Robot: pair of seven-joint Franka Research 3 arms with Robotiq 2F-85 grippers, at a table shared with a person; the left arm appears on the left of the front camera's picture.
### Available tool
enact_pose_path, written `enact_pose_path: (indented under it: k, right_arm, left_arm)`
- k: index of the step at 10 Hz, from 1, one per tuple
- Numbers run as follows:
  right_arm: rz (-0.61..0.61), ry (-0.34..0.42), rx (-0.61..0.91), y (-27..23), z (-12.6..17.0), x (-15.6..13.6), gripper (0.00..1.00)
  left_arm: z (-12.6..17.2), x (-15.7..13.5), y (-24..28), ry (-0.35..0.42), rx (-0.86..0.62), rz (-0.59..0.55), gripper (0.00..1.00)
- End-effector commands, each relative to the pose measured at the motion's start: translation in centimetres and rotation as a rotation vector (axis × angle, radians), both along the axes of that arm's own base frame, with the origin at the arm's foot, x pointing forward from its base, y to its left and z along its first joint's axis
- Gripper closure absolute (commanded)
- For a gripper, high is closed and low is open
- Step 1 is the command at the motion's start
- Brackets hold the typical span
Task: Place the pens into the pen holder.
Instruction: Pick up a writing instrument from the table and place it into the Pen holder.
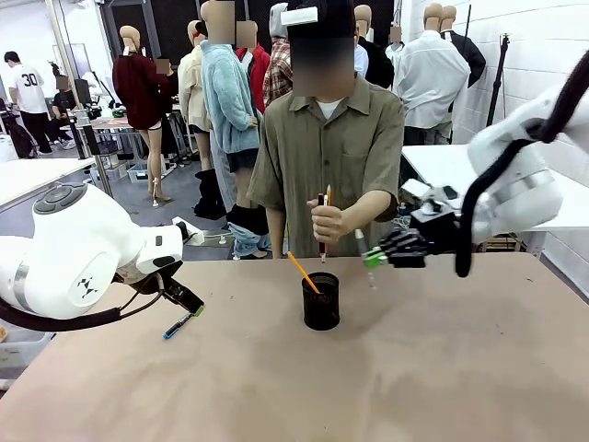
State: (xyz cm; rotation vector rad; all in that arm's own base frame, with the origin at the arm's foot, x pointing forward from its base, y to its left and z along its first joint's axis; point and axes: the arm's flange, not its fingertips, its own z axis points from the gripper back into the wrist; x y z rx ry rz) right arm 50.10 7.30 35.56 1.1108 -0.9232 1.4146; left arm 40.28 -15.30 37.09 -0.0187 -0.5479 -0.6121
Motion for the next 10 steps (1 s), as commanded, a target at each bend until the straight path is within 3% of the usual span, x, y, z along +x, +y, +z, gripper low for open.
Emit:
enact_pose_path:
  k: [1, 3, 5, 7, 10]
  right_arm:
    - [-0.118, -0.048, 0.1, -9.1, -0.8, -4.1, 1.0]
    - [-0.289, -0.052, 0.225, -17.1, -2.6, -7.5, 1.0]
    - [-0.403, -0.043, 0.291, -21.2, -4.3, -9.5, 1.0]
    - [-0.452, -0.053, 0.323, -22.5, -5.0, -11.2, 1.0]
    - [-0.427, -0.049, 0.322, -20.7, -4.5, -11.2, 1.0]
  left_arm:
    - [0.0, 0.0, 0.2, -0.001, -0.004, 0.004, 0.0]
    - [0.0, 0.0, 0.2, -0.001, -0.004, 0.004, 0.0]
    - [0.0, 0.0, 0.2, -0.001, -0.004, 0.004, 0.0]
    - [0.0, 0.0, 0.2, -0.001, -0.004, 0.004, 0.0]
    - [0.0, 0.0, 0.2, -0.001, -0.004, 0.004, 0.0]
